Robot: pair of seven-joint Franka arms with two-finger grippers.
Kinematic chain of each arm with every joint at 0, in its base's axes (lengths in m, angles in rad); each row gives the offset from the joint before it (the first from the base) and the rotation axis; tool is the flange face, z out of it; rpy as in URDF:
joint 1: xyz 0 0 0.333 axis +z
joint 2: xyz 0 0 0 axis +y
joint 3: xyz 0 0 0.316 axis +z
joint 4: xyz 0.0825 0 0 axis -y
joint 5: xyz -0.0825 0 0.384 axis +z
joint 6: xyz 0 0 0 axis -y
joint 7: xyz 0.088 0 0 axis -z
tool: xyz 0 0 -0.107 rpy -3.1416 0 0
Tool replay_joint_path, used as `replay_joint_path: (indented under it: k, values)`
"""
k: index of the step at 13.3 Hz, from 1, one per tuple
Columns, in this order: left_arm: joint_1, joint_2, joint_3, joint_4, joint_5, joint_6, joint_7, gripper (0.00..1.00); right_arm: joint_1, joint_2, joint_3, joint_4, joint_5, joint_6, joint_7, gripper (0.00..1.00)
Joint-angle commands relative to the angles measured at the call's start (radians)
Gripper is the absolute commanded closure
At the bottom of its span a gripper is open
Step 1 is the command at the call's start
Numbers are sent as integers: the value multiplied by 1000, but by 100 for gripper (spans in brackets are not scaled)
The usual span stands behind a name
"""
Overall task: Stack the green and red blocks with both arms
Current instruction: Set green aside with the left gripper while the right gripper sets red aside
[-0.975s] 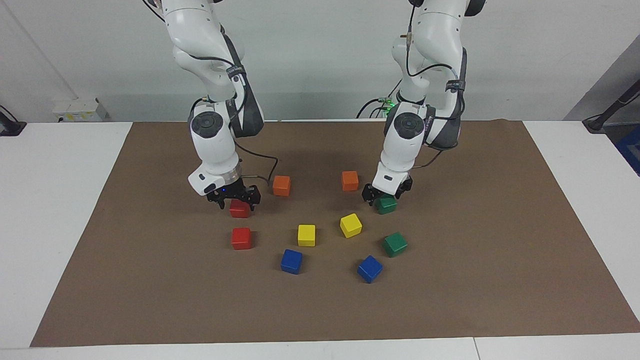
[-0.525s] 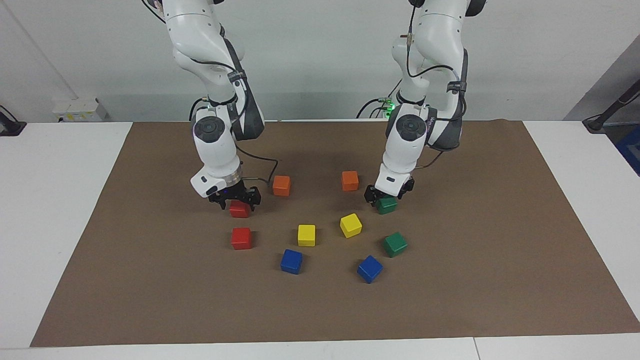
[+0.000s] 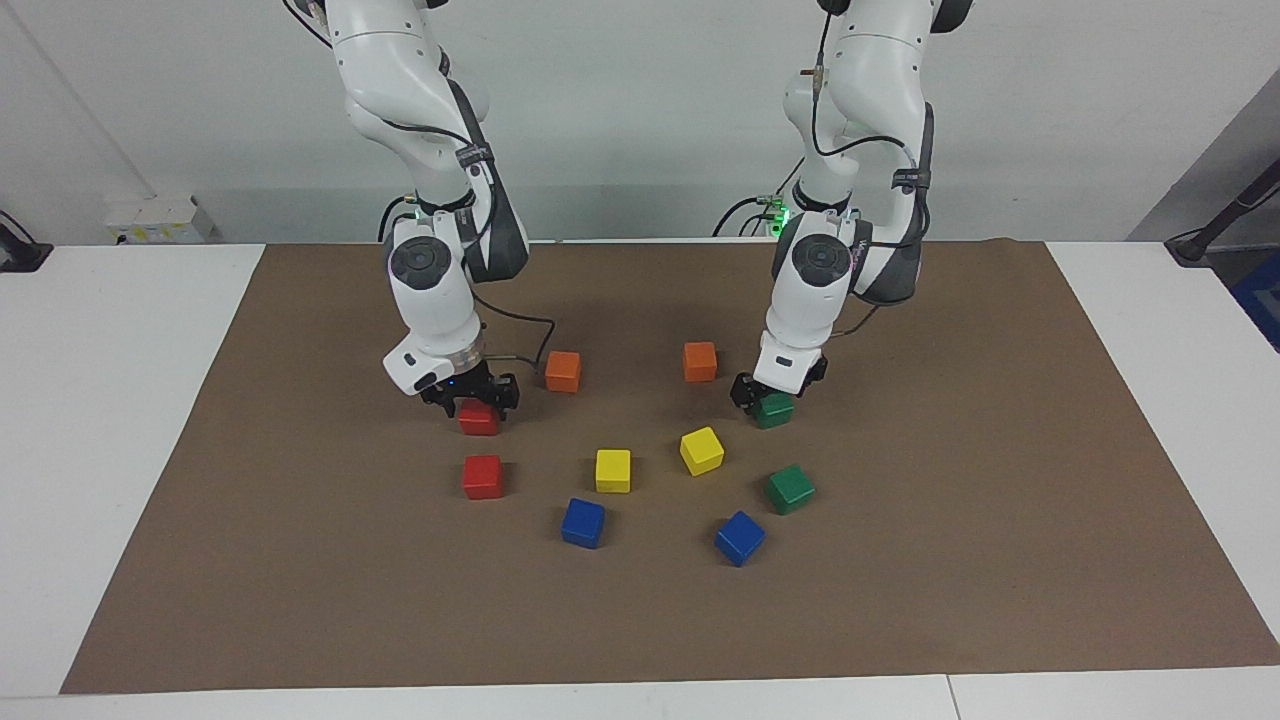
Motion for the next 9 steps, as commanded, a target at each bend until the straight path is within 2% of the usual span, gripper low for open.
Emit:
replay_joint_path:
  k: [1,2,3,4,6,9]
  values:
    - [-3,-3,4,-20,0,26,-15,11,1,-13,2,-20,16,15,12,100]
    - [-3,-4,4,-20,2,24,-15,40,1,-14,2,-13,16,-7,14,100]
    - [-3,-4,4,-20,2,17,-12,74,-7,-19,2,5,16,-36,9,100]
    - [-3,-4,3,-18,2,10,-9,100,-18,-25,2,28,16,-77,-4,100]
    - [8,-13,4,-9,2,-25,-3,100,-71,-42,0,76,16,-154,-79,100]
    - [100,-72,1,5,2,-112,86,100,-195,-74,-1,82,16,-169,-272,100]
